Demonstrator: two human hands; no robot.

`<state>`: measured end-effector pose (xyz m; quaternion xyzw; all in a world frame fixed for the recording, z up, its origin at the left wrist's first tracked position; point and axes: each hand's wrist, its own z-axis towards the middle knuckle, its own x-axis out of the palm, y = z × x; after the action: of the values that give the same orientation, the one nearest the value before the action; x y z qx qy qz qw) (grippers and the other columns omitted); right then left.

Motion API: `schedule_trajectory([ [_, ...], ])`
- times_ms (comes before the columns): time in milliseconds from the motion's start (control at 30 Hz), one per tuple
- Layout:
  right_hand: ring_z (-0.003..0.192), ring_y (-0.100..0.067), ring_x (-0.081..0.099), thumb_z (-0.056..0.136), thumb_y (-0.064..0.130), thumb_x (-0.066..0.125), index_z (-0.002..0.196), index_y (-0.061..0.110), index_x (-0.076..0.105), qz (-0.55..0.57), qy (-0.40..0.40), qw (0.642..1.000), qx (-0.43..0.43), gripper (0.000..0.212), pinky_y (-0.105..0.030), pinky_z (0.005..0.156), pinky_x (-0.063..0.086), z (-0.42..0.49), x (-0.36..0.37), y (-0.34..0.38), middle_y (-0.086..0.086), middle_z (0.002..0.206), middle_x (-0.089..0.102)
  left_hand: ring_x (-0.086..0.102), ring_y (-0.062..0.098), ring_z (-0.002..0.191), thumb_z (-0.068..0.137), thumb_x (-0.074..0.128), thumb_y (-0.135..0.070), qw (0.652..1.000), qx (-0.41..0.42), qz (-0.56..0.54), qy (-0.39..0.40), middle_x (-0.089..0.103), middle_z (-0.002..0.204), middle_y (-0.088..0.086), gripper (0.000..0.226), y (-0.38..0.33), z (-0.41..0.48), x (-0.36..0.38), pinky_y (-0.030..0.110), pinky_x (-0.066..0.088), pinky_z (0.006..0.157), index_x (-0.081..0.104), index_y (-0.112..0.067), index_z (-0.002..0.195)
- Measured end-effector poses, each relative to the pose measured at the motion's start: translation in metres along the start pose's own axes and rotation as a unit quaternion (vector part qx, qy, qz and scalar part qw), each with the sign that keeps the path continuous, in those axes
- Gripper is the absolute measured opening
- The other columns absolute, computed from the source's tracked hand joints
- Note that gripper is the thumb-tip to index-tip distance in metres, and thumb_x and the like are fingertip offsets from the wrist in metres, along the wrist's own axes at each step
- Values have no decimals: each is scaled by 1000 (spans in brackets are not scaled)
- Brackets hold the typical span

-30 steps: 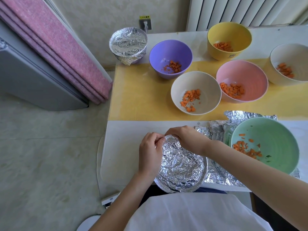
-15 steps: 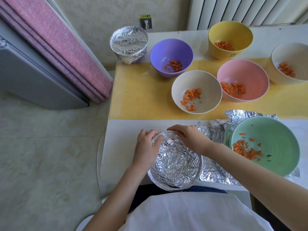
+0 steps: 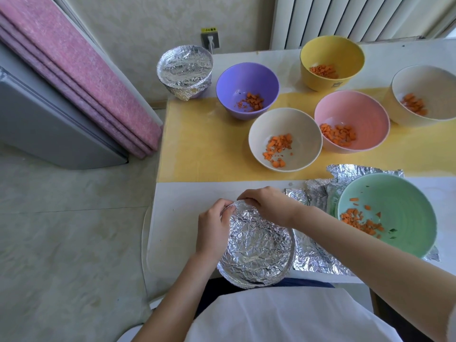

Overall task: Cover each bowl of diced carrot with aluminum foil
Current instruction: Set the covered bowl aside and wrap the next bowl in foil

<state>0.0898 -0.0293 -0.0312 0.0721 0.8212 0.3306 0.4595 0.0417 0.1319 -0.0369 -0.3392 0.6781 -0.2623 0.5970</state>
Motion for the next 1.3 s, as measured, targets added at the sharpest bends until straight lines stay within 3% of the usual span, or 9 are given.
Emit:
schedule_trajectory([
  [133,97,-29,61,92,4,44,118,18,61,-6,-18,1000,19,34,-40,80,49,2,3,4,-9,104,69,63,11,81,87,66,-21,1000,-1,-1,3,71,86,-5,10,1,-1,0,23,44,71,67,-12,92],
  [467,102,-28,61,96,8,41,119,21,62,48,-51,997,43,33,-43,85,48,-7,9,-3,-5,112,68,61,25,67,85,67,-21,999,-11,18,-24,69,78,-4,10,-1,-3,2,31,43,64,67,-12,89],
  [633,101,-29,62,94,4,45,115,16,64,64,-58,996,18,30,-41,86,47,-12,6,-5,-8,109,69,63,18,74,87,63,-17,1000,-9,9,-17,70,83,-5,7,-2,-4,2,28,45,68,67,-12,90],
  [733,107,-23,60,99,11,41,120,10,60,81,-43,995,28,28,-31,92,43,-14,-1,-5,-6,117,66,60,11,76,91,57,-13,999,-4,7,-39,69,84,-3,11,-2,-7,1,18,41,66,68,-10,94],
  [833,107,-21,58,101,15,37,125,9,56,84,-32,994,64,32,-20,87,39,-18,-4,-5,-6,122,63,56,13,65,93,53,-11,997,-18,8,-70,65,74,-5,14,4,-13,-1,22,39,59,67,-9,94],
  [900,98,-22,59,101,18,35,127,8,54,75,-27,994,70,33,-21,79,38,-20,-3,-4,-9,117,64,55,14,64,94,53,-10,995,-37,2,-94,62,72,-7,14,7,-16,-1,23,38,58,67,-9,94],
  [1067,103,-27,59,102,22,35,129,8,51,76,-50,993,69,35,-26,82,39,-18,1,1,-12,116,64,59,10,77,92,53,-4,977,-100,-66,-178,65,83,-9,17,2,-22,1,9,40,65,67,-9,100],
  [1167,102,-27,59,101,17,38,128,8,53,78,-47,994,64,32,-22,78,36,-18,0,1,-11,115,65,60,6,89,92,53,-5,980,-93,-81,-153,65,93,-10,19,1,-21,-1,2,39,72,66,-12,104],
  [1300,104,-24,60,99,16,43,126,12,57,72,-48,996,23,31,-23,81,37,-19,-2,5,-5,117,66,58,3,90,91,57,-9,996,-7,-24,-87,66,100,-4,17,-1,-13,-9,0,36,76,67,-11,104],
])
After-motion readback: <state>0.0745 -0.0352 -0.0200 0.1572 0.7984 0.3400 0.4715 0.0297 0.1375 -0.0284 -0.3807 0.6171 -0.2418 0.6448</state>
